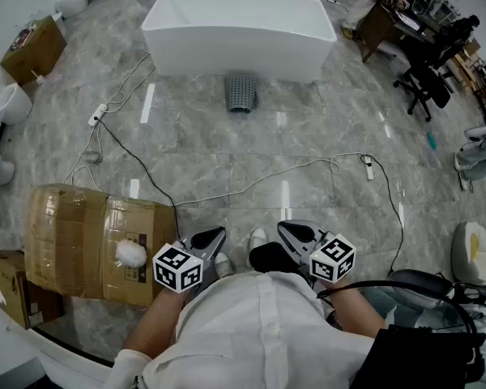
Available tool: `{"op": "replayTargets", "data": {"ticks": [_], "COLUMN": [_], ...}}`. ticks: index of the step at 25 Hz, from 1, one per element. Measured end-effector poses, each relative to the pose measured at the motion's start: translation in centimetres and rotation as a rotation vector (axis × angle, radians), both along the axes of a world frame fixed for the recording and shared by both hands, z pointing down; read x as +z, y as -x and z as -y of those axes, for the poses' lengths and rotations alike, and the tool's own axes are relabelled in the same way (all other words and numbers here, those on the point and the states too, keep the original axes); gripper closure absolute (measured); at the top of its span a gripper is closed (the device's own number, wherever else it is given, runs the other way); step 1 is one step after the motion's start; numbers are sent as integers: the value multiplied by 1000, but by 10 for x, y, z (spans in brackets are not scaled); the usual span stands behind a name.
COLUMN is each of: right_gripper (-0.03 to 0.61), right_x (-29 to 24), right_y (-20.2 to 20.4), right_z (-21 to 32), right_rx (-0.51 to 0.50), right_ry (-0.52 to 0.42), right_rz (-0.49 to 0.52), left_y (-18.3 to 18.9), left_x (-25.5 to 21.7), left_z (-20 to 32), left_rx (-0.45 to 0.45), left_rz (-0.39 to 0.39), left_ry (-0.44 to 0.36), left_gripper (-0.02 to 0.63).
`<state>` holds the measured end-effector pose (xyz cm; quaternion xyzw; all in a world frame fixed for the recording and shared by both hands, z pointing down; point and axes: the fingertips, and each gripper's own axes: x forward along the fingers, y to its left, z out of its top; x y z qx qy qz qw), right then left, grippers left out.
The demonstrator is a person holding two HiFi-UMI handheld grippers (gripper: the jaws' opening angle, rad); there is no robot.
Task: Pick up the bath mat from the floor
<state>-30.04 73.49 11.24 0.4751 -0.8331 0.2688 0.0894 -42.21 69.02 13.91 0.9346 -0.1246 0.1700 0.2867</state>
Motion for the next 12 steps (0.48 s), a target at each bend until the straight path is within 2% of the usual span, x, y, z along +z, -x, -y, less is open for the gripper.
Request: {"op": "replayTargets", "data": {"ticks": [6, 12], "right_gripper": [574, 574], "right_x": [-5, -18], "right_y": [-46, -121], "right_z": [23, 45], "right_rx": [12, 22], "right_ry": [-42, -82], "right_rz": [-1, -2], "left_y": [-37, -119], "left_x": [0, -18], "left_z": [18, 40], "left_rx": [18, 28], "left_rz": [36, 48], "left_ry": [-30, -53], "left_gripper": [609, 609]}}
